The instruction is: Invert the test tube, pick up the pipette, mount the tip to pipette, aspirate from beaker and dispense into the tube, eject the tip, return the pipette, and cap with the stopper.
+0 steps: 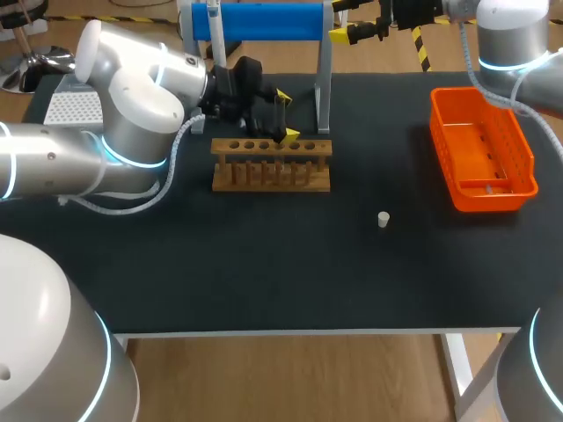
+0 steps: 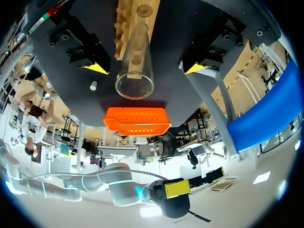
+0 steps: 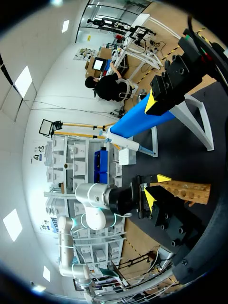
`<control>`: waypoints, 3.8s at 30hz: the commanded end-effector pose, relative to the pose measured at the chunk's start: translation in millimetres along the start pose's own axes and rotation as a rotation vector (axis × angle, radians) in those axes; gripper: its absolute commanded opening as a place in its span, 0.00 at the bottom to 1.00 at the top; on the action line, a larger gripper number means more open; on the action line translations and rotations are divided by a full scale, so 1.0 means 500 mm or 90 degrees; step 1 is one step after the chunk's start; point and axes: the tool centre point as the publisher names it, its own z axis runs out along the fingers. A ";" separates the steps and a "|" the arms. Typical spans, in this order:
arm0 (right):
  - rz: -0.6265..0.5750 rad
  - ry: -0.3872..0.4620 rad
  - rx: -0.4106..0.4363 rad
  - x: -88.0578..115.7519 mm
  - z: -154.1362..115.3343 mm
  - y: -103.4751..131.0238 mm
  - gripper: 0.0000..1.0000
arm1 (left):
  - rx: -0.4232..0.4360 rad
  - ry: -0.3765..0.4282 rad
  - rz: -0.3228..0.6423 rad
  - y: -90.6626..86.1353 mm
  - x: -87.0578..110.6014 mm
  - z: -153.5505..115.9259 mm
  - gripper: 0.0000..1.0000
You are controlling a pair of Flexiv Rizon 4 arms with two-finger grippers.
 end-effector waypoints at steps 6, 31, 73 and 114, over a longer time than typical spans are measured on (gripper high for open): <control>0.000 0.003 0.002 -0.003 -0.002 0.001 1.00 | 0.009 -0.003 0.002 0.004 0.004 -0.003 1.00; -0.016 -0.012 0.001 0.150 -0.203 -0.001 1.00 | 0.009 -0.003 0.002 0.004 0.004 -0.003 1.00; 0.105 -0.023 0.003 0.474 -0.340 -0.176 1.00 | 0.009 -0.003 0.002 0.004 0.004 -0.003 1.00; 0.102 -0.064 0.107 0.595 -0.273 -0.376 1.00 | 0.009 -0.003 0.002 0.004 0.004 -0.003 1.00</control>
